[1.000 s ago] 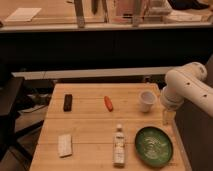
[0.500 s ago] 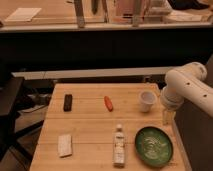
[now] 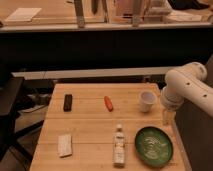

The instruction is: Drag the pepper across the table

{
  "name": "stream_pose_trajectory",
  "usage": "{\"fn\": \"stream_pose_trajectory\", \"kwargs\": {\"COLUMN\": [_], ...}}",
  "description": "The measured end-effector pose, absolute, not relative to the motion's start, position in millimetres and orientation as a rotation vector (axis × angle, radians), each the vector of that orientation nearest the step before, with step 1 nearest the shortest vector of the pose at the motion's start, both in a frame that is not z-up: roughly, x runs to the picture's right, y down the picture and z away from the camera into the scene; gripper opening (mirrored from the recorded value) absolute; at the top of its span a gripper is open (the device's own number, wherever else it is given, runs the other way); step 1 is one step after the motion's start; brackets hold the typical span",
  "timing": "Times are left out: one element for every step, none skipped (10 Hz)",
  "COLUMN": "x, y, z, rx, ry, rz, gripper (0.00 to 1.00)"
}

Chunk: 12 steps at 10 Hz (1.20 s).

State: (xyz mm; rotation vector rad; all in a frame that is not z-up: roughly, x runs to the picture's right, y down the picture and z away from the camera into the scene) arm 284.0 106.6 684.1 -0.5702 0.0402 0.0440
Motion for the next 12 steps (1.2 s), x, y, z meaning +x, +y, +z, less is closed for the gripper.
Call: {"fn": "stream_pose_trajectory", "kwargs": {"x": [284,284,281,272,251,238,226,218,215,212,205,192], "y": [107,107,104,100,92,88,84,80,77,75,74,72], "z": [684,684,685,687,691,693,695,697,699,701,703,706], "rx": [-0.570,-0.570,-0.563,-0.559,-0.548,-0.542,-0.534,-0.528,-0.521,-0.517,-0.513,-0.507], "ry": [0.040,0.041,0.048,0.044,0.047,0.047,0.048,0.052,0.053,0.052,0.050,0.049], "rz": [0.044,0.041,0.023,0.001,-0.040,-0.061,-0.086,-0.110,-0.137,-0.159,-0.182,-0.209], "gripper": [0.80,0.80,0.80,0.80,0.80,0.80,0.80,0.80,0.80,0.80,0.80,0.80]}}
